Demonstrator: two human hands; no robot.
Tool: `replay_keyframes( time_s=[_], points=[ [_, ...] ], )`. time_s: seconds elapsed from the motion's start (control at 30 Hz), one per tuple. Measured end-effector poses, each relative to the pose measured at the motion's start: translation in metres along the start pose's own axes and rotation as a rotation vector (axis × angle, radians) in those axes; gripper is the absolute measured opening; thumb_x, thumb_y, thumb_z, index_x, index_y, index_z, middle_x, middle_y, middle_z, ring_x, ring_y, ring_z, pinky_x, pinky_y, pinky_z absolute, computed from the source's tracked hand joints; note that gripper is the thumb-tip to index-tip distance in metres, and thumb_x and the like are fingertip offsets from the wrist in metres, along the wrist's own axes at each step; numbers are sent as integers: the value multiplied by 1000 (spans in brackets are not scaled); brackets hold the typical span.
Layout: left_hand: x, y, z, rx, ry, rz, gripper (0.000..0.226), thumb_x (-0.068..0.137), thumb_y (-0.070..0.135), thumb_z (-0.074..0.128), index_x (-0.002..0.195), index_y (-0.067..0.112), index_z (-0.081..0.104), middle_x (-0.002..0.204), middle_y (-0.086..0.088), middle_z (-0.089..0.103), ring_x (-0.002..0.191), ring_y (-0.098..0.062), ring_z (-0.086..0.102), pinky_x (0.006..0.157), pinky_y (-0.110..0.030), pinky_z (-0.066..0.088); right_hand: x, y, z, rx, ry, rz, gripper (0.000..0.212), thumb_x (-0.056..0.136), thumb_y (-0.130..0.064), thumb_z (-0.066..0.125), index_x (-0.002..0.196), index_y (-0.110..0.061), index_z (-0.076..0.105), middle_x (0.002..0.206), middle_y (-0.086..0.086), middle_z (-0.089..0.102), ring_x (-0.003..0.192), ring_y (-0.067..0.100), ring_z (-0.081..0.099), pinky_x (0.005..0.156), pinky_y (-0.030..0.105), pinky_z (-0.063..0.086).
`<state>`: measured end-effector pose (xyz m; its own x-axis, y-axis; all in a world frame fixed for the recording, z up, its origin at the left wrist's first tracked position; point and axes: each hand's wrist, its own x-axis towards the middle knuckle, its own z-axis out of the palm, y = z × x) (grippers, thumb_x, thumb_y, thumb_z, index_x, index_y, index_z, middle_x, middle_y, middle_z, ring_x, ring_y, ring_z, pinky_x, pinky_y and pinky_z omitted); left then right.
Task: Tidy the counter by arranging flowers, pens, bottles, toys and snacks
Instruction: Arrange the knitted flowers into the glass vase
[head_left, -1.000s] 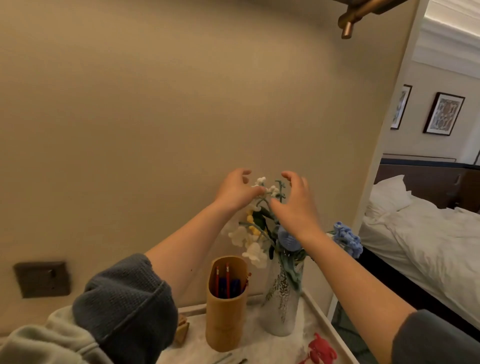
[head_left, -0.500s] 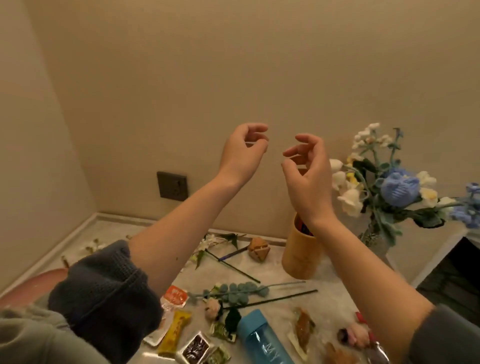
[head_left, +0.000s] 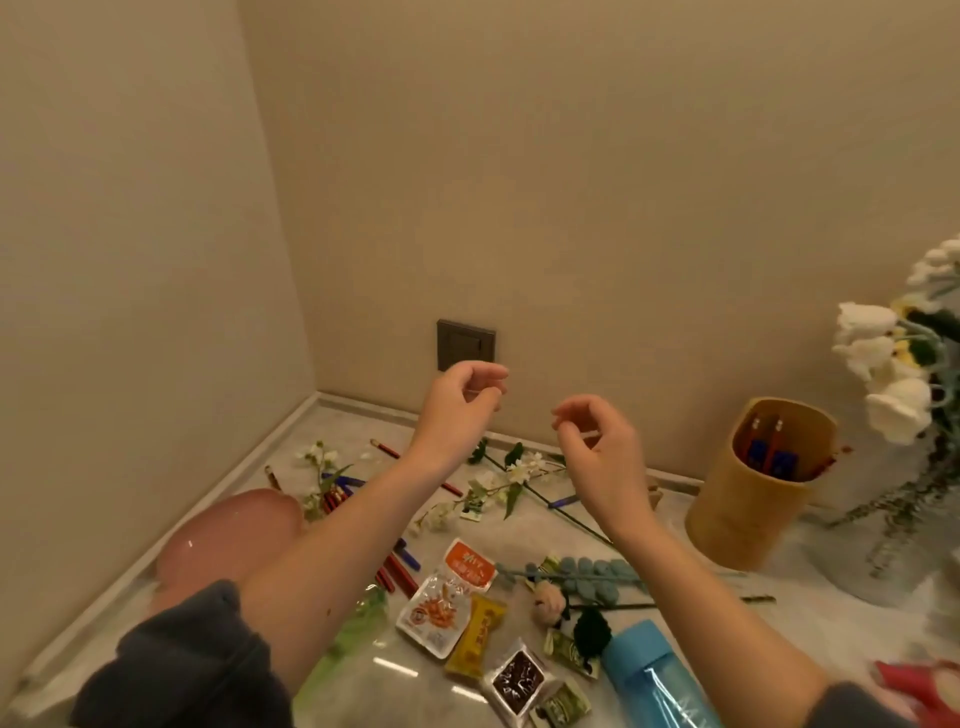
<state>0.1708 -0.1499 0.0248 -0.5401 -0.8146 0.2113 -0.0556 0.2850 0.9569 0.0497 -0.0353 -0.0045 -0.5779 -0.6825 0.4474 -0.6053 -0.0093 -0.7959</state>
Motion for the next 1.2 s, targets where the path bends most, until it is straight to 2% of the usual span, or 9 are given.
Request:
replay_keyframes(
  time_s=[0.17, 0.27, 0.4, 0.53, 0.7, 0.83, 0.93, 1.07, 1.2],
  points=[
    [-10, -49, 3, 57, -119, -99, 21, 93, 13, 54, 105, 28, 62, 102, 6, 67, 96, -10, 63, 84, -30, 54, -20, 42, 24, -171, -84, 208, 19, 90, -19, 58, 91, -37, 61, 86, -19, 63, 83, -2, 59, 64, 15, 43],
    [-16, -79, 19, 104, -244, -197, 18, 93, 18, 57, 103, 32, 62, 106, 7, 65, 99, -10, 62, 89, -34, 54, -27, 69, 32, -289, -171, 293, 19, 89, -20, 58, 100, -35, 63, 95, -18, 64, 89, 2, 59, 75, 27, 53],
    [-14, -109, 44, 143, -380, -386, 23, 92, 18, 57, 113, 25, 64, 113, 9, 61, 107, -10, 57, 98, -38, 49, -22, 99, 43, -419, -273, 341, 23, 88, -21, 59, 109, -31, 64, 108, -11, 65, 100, 6, 57, 85, 31, 53],
    [-5, -125, 56, 77, -381, -547, 32, 94, 19, 55, 126, 21, 57, 113, 1, 60, 95, -11, 58, 80, -25, 53, -13, 122, 53, -542, -317, 344, 30, 89, -25, 58, 118, -33, 63, 118, -12, 63, 117, 8, 50, 91, 29, 49],
    [2, -140, 63, -120, -279, -702, 22, 94, 14, 53, 115, 19, 58, 92, -3, 56, 75, -13, 50, 57, -21, 42, -6, 137, 65, -624, -323, 265, 36, 90, -25, 56, 124, -32, 63, 118, -11, 67, 114, 11, 53, 90, 29, 49],
    [4, -147, 69, -231, -212, -701, 20, 93, 11, 51, 106, 23, 60, 90, -1, 57, 78, -12, 53, 65, -24, 45, -4, 145, 70, -660, -324, 222, 31, 90, -22, 56, 117, -34, 67, 113, -11, 67, 108, 9, 54, 80, 22, 44],
    [7, -150, 71, -214, -101, -623, 24, 92, 11, 53, 102, 31, 60, 94, 10, 58, 80, -2, 56, 69, -21, 49, -1, 147, 69, -660, -345, 236, 31, 91, -21, 53, 115, -33, 67, 112, -10, 66, 106, 10, 56, 82, 26, 48],
    [18, -147, 65, -201, -51, -479, 28, 90, 10, 54, 103, 34, 61, 98, 14, 60, 62, 10, 55, 58, -9, 46, 4, 145, 59, -641, -354, 250, 30, 90, -18, 52, 114, -30, 68, 114, -6, 65, 104, 15, 60, 84, 31, 50],
    [37, -133, 57, -193, -50, -395, 27, 92, 14, 53, 101, 37, 63, 126, 15, 51, 109, -6, 55, 89, -27, 51, 9, 137, 41, -649, -369, 295, 28, 93, -18, 47, 112, -27, 66, 115, -5, 62, 100, 18, 61, 87, 38, 50]
  ],
)
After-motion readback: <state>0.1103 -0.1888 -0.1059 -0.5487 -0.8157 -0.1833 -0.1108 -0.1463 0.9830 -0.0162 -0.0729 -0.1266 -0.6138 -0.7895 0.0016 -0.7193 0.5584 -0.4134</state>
